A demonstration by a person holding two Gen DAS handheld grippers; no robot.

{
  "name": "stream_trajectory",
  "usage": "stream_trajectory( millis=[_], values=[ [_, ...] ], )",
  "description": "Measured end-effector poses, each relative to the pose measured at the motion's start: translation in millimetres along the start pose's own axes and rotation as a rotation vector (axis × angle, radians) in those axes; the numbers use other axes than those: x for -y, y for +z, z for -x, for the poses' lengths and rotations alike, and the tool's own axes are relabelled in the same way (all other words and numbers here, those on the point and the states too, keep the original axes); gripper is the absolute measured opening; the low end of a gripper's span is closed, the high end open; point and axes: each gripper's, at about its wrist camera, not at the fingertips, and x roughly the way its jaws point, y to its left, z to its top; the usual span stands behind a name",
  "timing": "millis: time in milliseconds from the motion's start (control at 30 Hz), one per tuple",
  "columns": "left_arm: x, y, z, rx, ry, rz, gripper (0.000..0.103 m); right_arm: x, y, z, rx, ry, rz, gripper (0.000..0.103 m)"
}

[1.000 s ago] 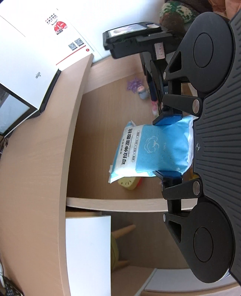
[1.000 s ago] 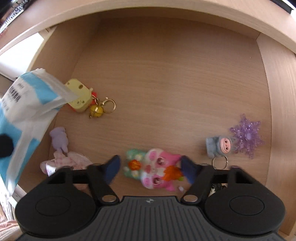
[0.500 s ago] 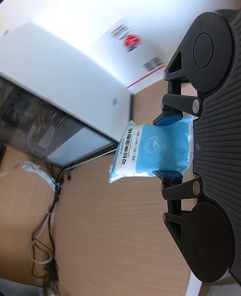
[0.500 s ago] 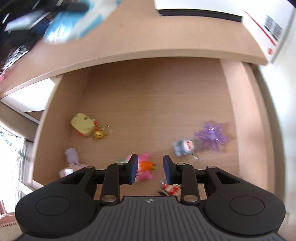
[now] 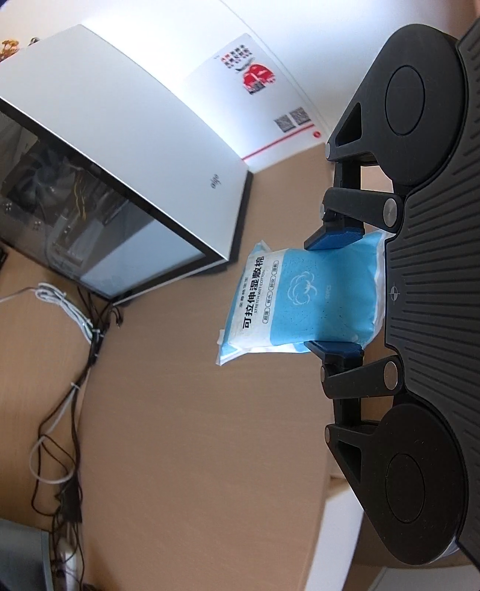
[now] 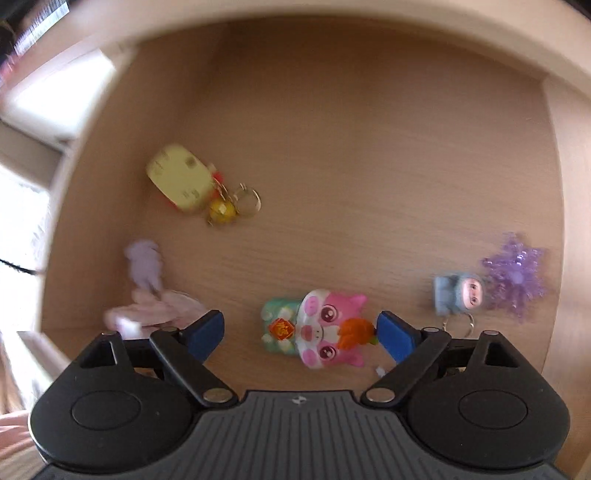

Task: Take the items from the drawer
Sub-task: 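Release the blue bag on the desktop with the left gripper while the right gripper grasps the pink-green pig toy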

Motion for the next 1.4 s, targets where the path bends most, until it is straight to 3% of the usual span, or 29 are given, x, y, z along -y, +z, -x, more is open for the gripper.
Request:
stream_trajectory(
  millis=[33, 133, 233, 400, 533, 600, 733, 900, 1033, 1200, 1300, 1400],
  values=[
    [-2, -2, 0, -0.002, 0.003, -0.007, 0.053, -5, -1, 0, 0.006, -0.027, 0.04, 0.066],
    [-3, -2, -6, 0.002, 0.003, -0.023, 0.053, -5, -11, 15, 0.042, -0.006, 0.044, 0.064],
    [6, 7, -21, 0.036, -0.012, -0.051, 0.053, 0, -21, 45, 0.134, -0.009, -0.003, 0.064],
    [31, 33, -78, 0.084, 0.001, -0.167, 0.054, 6, -24, 96, 0.303, -0.058, -0.044, 0.064],
    [29, 44, -127, 0.006, 0.093, -0.187, 0.056, 17, -27, 128, 0.397, -0.116, -0.085, 0.064],
    [25, 44, -134, -0.023, 0.097, -0.169, 0.056, 29, -29, 139, 0.426, -0.141, -0.121, 0.064],
    [19, 41, -106, 0.04, 0.082, -0.144, 0.054, 60, -30, 162, 0.517, -0.183, -0.185, 0.064],
    [11, 29, -51, 0.122, 0.05, -0.11, 0.054, 94, 5, 182, 0.648, -0.188, -0.23, 0.064],
    [7, 8, -23, 0.034, 0.078, -0.169, 0.054, 114, 49, 171, 0.68, -0.194, -0.234, 0.064],
    [-5, -23, 2, -0.086, 0.105, -0.184, 0.054, 130, 90, 151, 0.697, -0.131, -0.248, 0.069],
    [-18, -39, 13, -0.123, 0.151, -0.104, 0.054, 121, 93, 150, 0.69, -0.085, -0.24, 0.073],
    [-25, -55, 21, -0.134, 0.176, -0.055, 0.054, 92, 75, 152, 0.622, -0.016, -0.207, 0.08]
  ],
)
